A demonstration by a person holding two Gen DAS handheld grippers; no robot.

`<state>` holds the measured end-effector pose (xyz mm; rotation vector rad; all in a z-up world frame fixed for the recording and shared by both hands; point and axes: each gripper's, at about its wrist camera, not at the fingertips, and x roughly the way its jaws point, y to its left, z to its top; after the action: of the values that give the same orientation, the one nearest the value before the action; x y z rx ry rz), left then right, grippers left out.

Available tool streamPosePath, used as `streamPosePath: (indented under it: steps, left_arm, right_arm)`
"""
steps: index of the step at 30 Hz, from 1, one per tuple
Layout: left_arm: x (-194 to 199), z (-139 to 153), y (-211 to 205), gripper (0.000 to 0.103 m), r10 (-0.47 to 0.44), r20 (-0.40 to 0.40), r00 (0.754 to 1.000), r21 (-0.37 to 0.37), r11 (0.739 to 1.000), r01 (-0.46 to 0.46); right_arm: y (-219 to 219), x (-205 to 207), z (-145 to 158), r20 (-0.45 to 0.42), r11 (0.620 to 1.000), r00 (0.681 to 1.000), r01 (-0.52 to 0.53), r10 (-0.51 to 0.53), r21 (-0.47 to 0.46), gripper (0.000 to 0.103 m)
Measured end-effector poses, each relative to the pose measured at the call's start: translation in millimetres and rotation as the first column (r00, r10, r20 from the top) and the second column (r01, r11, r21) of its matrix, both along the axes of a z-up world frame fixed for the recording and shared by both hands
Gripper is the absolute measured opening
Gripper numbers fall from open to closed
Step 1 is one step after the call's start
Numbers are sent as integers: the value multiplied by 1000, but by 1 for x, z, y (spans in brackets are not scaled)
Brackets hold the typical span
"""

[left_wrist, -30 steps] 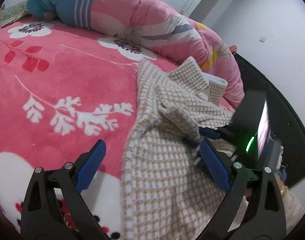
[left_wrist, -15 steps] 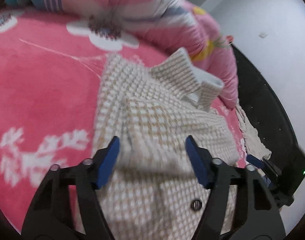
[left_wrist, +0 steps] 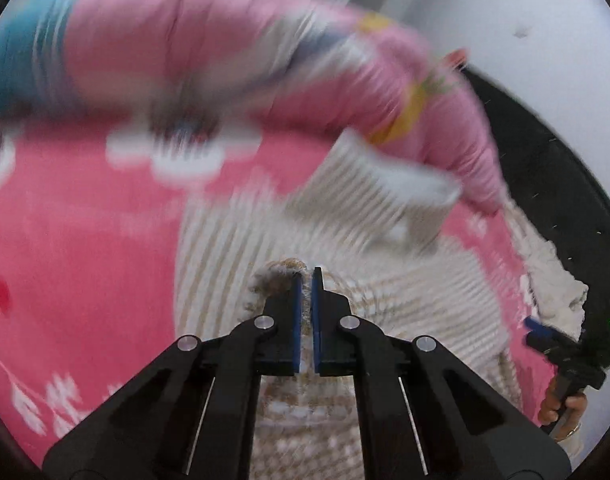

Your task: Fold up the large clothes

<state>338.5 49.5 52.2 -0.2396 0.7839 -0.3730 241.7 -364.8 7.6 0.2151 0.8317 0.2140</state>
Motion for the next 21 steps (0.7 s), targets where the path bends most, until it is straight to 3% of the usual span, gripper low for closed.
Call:
streamPosePath:
  steps: [3, 5, 10, 11, 12, 16, 19, 20, 21]
  left_arm:
    - [-3, 31, -6, 4, -2, 86, 996, 48, 999, -2]
    - [-3, 25, -7, 4, 11, 107, 994, 108, 994, -23]
    - [22, -73, 7, 4, 79, -89, 993, 238, 970, -56]
    - [23, -90, 12, 5, 78, -126, 989, 234, 971, -47]
    - [19, -96, 15, 5, 76, -116, 990, 220, 974, -50]
    - [10, -75, 15, 11, 83, -56, 995, 252, 965, -66]
    - [-2, -51, 17, 12, 123, 45, 991, 277, 952, -131]
    - [-6, -41, 17, 12, 122, 73, 990, 255, 957, -136]
    - [-11, -33, 16, 12, 108, 92, 990, 224, 966, -126]
  right_arm:
    - [-5, -5, 1, 21, 1000, 1000, 22, -21, -11, 76]
    - [-8, -6, -4, 21, 999, 999, 30, -30, -22, 76]
    - [-18, -2, -21, -42, 997, 997, 63, -65, -49, 76]
    - [-19, -2, -21, -43, 996, 997, 66, -68, -57, 76]
    - [-20, -1, -20, -42, 996, 997, 66, -69, -62, 76]
    - [-19, 4, 0, 6, 996, 998, 57, -57, -62, 76]
    - [-8, 13, 11, 36, 998, 999, 38, -36, -43, 76]
    - [0, 18, 12, 39, 999, 999, 25, -24, -41, 74]
    - [10, 25, 10, 31, 999, 1000, 6, -5, -47, 65]
